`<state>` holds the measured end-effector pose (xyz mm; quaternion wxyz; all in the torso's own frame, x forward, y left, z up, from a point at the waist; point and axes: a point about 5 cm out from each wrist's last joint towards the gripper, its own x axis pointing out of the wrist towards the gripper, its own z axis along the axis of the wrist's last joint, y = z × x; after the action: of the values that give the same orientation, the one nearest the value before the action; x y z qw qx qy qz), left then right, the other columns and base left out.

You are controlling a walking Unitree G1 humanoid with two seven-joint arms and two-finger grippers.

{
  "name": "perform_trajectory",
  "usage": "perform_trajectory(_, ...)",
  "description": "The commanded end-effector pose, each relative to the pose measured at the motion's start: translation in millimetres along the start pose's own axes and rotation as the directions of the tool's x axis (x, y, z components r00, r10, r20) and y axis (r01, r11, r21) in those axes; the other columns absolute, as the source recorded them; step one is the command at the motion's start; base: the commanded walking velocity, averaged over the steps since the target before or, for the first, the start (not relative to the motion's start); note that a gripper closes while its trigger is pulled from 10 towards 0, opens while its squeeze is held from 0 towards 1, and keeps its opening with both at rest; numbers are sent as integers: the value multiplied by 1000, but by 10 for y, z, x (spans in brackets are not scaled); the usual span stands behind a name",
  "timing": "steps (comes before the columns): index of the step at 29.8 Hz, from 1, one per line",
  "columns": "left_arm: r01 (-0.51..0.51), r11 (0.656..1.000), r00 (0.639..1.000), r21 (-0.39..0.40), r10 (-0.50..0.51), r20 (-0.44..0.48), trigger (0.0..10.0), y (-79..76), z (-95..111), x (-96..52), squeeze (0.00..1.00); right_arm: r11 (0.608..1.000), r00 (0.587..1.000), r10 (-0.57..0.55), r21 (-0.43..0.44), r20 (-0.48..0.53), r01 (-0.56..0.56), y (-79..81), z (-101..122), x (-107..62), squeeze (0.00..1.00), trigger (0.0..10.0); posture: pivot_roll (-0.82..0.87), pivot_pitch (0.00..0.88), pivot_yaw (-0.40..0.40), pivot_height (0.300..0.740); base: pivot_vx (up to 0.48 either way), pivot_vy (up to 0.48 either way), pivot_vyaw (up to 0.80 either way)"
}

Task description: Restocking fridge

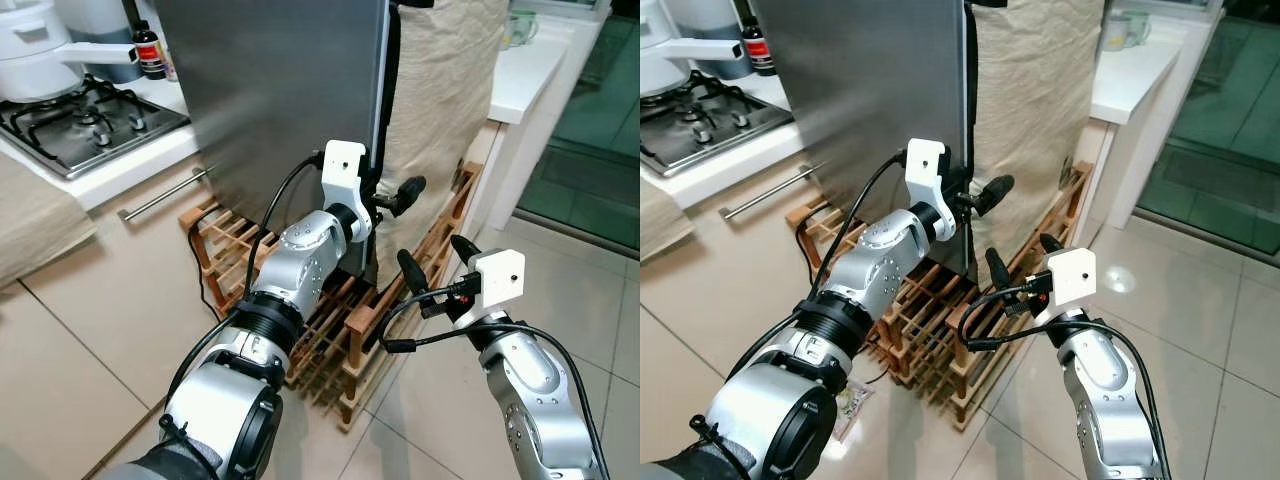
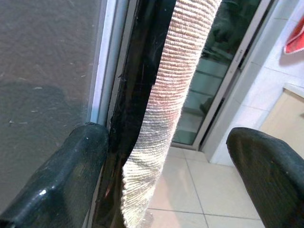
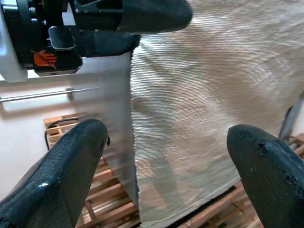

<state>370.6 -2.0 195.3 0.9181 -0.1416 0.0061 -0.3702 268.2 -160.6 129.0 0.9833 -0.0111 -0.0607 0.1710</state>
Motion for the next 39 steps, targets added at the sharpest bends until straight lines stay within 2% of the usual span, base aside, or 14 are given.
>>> perform_trajectory(1, 362, 931, 928, -41, -356, 110, 10000, -1125, 232, 380, 0, 1000, 1000, 10, -14, 29, -10, 23, 81, 4, 0, 10000, -318, 0, 114, 740, 0, 0, 0)
perform_trajectory(2, 462, 885, 883, -56, -452, 130, 10000, -1352, 260, 388, 0, 1000, 999, 6, -16, 32, -5, 17, 89, -1, 0, 10000, -328, 0, 119, 740, 0, 0, 0)
perform_trajectory(3, 497, 865, 863, -64, -485, 141, 10000, -1443, 272, 386, 0, 1000, 999, 3, -18, 34, -2, 13, 95, -4, 0, 10000, -331, 0, 120, 740, 0, 0, 0)
perform_trajectory(8, 635, 764, 769, -117, -610, 191, 10000, -1736, 323, 357, 0, 1000, 999, -4, -24, 37, 5, -6, 109, -12, 0, 10000, -344, 0, 123, 740, 0, 0, 0)
perform_trajectory(9, 653, 745, 755, -137, -625, 198, 10000, -1770, 323, 351, 0, 1000, 999, -4, -24, 37, 5, -7, 110, -14, 0, 10000, -344, 0, 123, 740, 0, 0, 0)
perform_trajectory(10, 653, 745, 755, -137, -625, 198, 10000, -1770, 323, 351, 0, 1000, 999, -4, -24, 37, 5, -7, 110, -14, 0, 10000, -344, 0, 123, 740, 0, 0, 0)
perform_trajectory(11, 677, 719, 734, -157, -644, 215, 10000, -1802, 341, 334, 0, 1000, 999, -4, -27, 38, 5, -9, 113, -16, 0, 10000, -344, 0, 123, 740, 0, 0, 0)
perform_trajectory(16, 686, 708, 725, -167, -645, 240, 10000, -1722, 401, 315, 0, 1000, 1000, 3, -26, 30, -2, -5, 104, -11, 0, 10000, -323, 0, 110, 740, 0, 0, 0)
perform_trajectory(22, 646, 743, 760, -176, -606, 234, 10000, -1602, 380, 315, 0, 1000, 999, 17, -24, 28, -16, 18, 99, 24, 0, 10000, -308, 0, 105, 740, 0, 0, 0)
perform_trajectory(29, 655, 739, 752, -159, -614, 242, 10000, -1526, 420, 257, 0, 1000, 999, 18, -17, 28, -17, 43, 89, 50, 0, 10000, -295, 0, 105, 740, 0, 0, 0)
perform_trajectory(34, 615, 782, 771, -103, -568, 287, 10000, -1153, 581, 48, 0, 1000, 1000, 14, -2, 28, -14, 54, 92, 68, 0, 10000, -285, 0, 104, 740, 0, 0, 0)
perform_trajectory(37, 521, 852, 823, -46, -487, 293, 10000, -886, 650, -42, 0, 998, 998, 57, 21, 2, -57, 91, 54, 98, 0, 10000, -269, 0, 98, 740, 0, 0, 0)
perform_trajectory(38, 521, 852, 823, -46, -487, 293, 10000, -886, 650, -42, 0, 998, 998, 57, 21, 2, -57, 91, 54, 98, 0, 10000, -269, 0, 98, 740, 0, 0, 0)
perform_trajectory(39, 436, 900, 862, -12, -414, 293, 10000, -659, 698, -110, 0, 996, 996, 88, 31, -13, -88, 111, 29, 132, 0, 10000, -256, 0, 91, 740, 0, 0, 0)
